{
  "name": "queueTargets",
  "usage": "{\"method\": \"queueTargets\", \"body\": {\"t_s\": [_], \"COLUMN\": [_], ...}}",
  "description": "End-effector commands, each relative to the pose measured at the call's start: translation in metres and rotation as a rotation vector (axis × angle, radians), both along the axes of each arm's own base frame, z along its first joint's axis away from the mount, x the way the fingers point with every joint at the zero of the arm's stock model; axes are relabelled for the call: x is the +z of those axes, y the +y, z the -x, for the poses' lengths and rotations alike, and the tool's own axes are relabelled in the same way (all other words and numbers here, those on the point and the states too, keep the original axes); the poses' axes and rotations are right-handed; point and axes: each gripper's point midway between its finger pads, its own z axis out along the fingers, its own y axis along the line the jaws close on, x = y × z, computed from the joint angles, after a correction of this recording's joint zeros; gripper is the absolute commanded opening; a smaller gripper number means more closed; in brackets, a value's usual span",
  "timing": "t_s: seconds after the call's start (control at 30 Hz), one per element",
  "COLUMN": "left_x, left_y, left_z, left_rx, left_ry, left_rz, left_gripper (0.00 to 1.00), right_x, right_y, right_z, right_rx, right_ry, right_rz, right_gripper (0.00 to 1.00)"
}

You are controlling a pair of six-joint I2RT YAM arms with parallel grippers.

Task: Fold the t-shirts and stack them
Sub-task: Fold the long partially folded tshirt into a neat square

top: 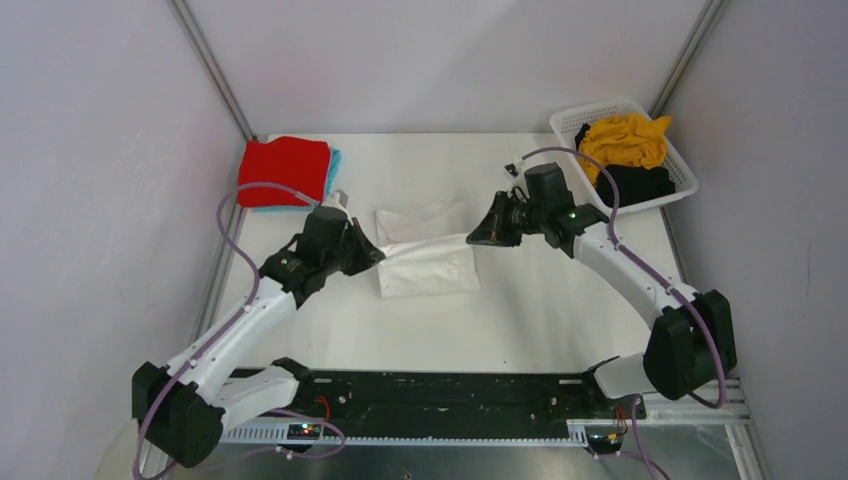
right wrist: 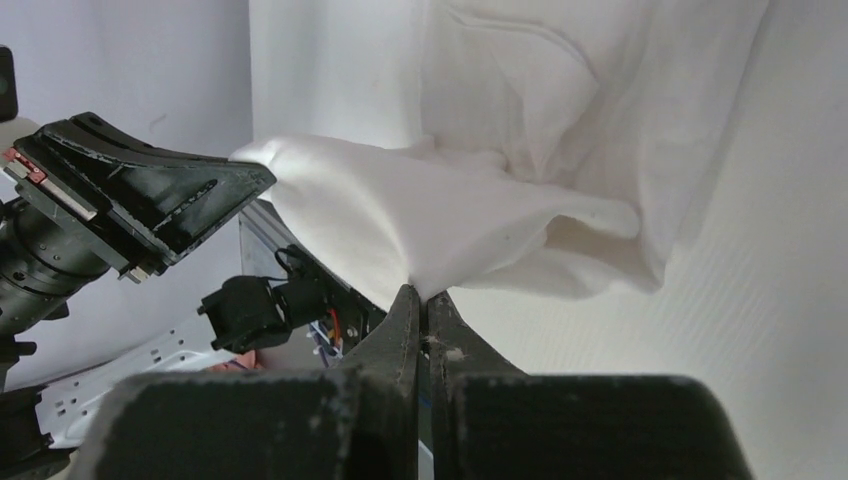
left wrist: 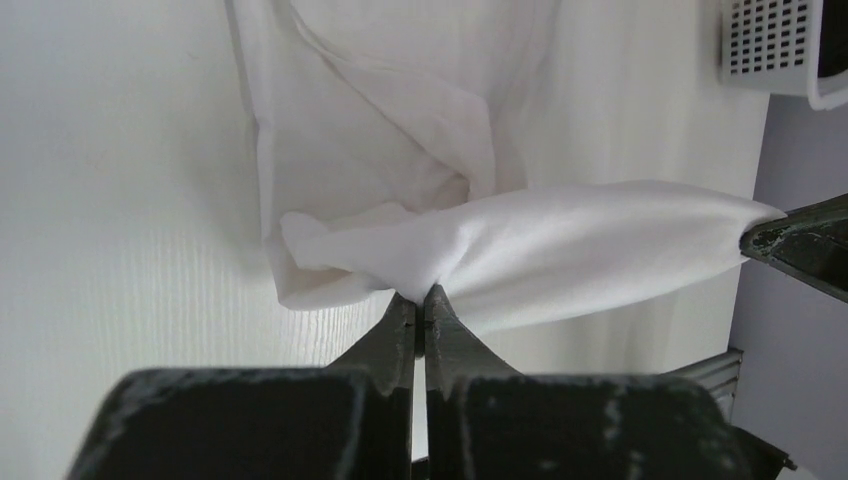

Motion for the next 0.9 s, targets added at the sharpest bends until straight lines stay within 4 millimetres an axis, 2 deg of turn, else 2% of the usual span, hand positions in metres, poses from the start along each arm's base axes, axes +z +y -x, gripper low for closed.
{"method": "queueTargets", "body": {"t_s": [0.0, 0.1, 0.3, 0.47, 0.73, 0.87], "left_x": [0.021, 0.031, 0.02, 0.015, -0.017, -0.043], "left_y": [0.005, 0.002, 0.006, 0.01, 0.019, 0.025], "left_z": [-0.029, -0.042, -0.07, -0.094, -0.13, -0.151], "left_rx": [-0.006, -0.012, 0.009, 0.031, 0.066, 0.09], "left_ry": [-0.058, -0.074, -0.03, -0.009, 0.069, 0.122], "left_rz": [-0.012, -0.015, -0.029, -0.046, -0.093, -0.122], "left_gripper": [0.0, 0.0, 0.0, 0.0, 0.0, 0.0], "right_x": [0.025, 0.028, 0.023, 0.01, -0.019, -0.038], "right_y": [0.007, 0.004, 0.001, 0.0, 0.009, 0.012], "right_z": [-0.028, -0.04, -0.064, -0.091, -0.136, -0.162], "right_rx": [0.026, 0.005, -0.007, -0.02, -0.012, -0.029], "right_ry": [-0.083, -0.096, -0.083, -0.059, -0.043, -0.043], "right_rz": [-0.053, -0.054, -0.057, -0.052, -0.042, -0.022], "right_gripper": [0.0, 0.0, 0.0, 0.0, 0.0, 0.0]}}
